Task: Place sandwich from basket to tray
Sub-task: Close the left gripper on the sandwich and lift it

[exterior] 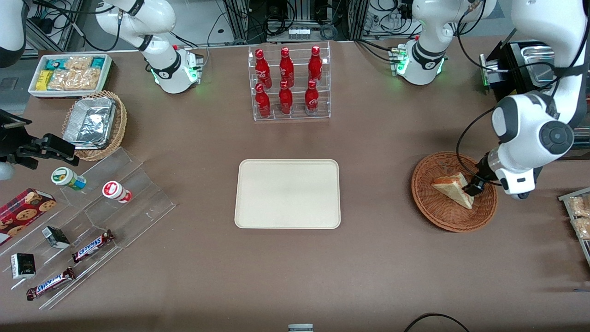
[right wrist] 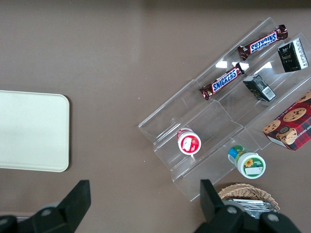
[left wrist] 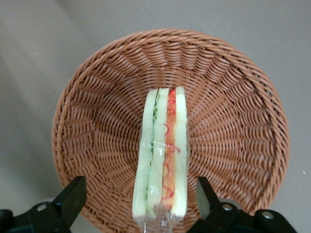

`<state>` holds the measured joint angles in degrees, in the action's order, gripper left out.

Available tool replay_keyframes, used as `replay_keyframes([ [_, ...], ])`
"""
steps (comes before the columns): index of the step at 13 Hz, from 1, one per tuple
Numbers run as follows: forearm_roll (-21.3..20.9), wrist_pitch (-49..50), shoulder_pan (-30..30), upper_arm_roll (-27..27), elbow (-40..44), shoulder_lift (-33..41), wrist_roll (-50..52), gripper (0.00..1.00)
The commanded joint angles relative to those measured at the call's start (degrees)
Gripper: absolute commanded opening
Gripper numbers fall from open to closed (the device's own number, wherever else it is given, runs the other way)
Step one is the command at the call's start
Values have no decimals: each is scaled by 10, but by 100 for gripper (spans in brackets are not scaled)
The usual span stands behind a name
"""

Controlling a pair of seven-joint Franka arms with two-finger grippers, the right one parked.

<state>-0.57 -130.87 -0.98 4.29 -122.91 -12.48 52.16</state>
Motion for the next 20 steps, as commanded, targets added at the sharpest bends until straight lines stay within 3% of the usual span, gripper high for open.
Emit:
replay_keyframes([
  [1, 0, -29, 2, -2, 1, -18, 15, 100],
  [4, 20, -59, -2, -2, 1, -33, 15, 100],
  [10, 21, -105, -13, -3, -25, -67, 15, 99],
  [12, 19, -107, -16, -3, -29, -66, 14, 83],
  [13, 19, -105, -18, -3, -29, -66, 13, 67],
  [16, 19, -76, -17, -3, -25, -55, 2, 41],
  [17, 18, -62, -17, -3, -23, -44, -2, 36],
  [20, 8, 37, -39, -10, 31, -9, -19, 34],
])
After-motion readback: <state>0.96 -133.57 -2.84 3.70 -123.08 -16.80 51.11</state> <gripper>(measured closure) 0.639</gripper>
